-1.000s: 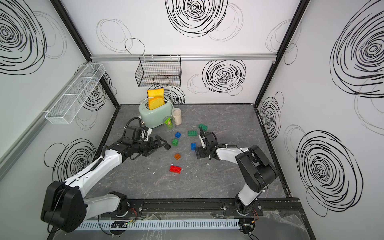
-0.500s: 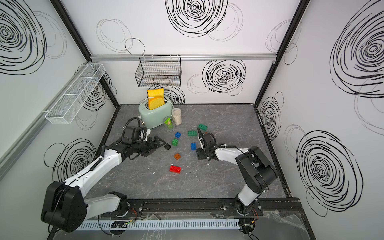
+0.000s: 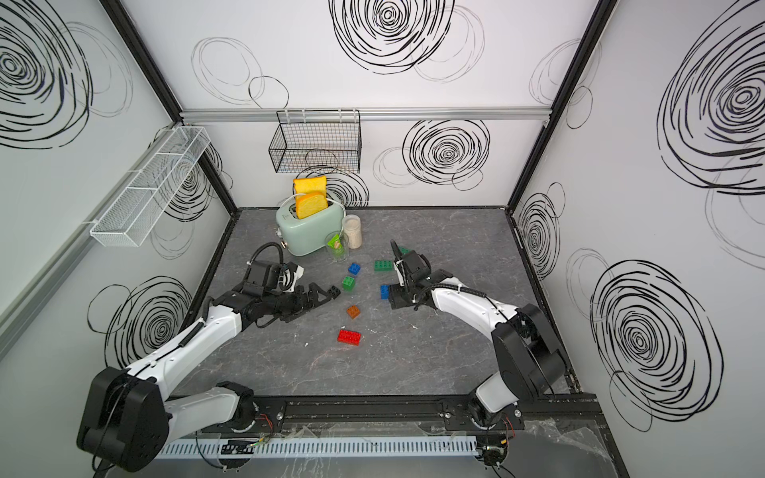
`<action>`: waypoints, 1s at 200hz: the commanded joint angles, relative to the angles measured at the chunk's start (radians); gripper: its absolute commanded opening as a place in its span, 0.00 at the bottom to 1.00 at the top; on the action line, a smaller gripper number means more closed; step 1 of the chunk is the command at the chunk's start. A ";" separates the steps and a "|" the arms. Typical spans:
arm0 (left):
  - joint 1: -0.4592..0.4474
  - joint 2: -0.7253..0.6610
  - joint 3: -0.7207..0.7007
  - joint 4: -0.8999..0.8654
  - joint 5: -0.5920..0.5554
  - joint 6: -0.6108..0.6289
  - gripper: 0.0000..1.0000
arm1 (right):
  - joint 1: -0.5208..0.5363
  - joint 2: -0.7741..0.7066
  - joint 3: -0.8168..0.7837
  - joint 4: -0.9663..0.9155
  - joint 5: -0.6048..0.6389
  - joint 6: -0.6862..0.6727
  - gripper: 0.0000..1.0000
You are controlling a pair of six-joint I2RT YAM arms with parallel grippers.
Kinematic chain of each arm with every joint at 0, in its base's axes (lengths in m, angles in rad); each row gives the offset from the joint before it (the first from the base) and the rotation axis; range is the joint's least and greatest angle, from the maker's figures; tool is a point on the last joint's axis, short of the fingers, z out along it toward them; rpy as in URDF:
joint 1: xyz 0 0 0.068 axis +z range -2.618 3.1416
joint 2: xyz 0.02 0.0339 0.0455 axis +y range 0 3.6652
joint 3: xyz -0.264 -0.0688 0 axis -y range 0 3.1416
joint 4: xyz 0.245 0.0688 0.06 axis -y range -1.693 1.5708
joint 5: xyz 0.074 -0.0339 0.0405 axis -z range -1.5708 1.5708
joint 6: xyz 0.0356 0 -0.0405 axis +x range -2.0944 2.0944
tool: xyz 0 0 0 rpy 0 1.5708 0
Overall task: Assemble the letter f with lego
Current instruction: Pick up the lego brick from the center of the board, then assemble the lego brick with the lego brick.
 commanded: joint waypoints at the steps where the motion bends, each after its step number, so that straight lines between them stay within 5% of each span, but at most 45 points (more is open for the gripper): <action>1: -0.015 -0.049 -0.068 0.136 0.045 0.037 1.00 | 0.010 0.028 0.090 -0.075 -0.010 0.052 0.64; 44: -0.014 -0.055 -0.150 0.180 -0.076 0.049 0.98 | 0.039 0.167 0.170 -0.018 -0.011 0.099 0.64; 200: 0.012 -0.036 -0.178 0.238 -0.028 0.008 0.98 | 0.084 0.224 0.224 -0.028 0.096 0.199 0.63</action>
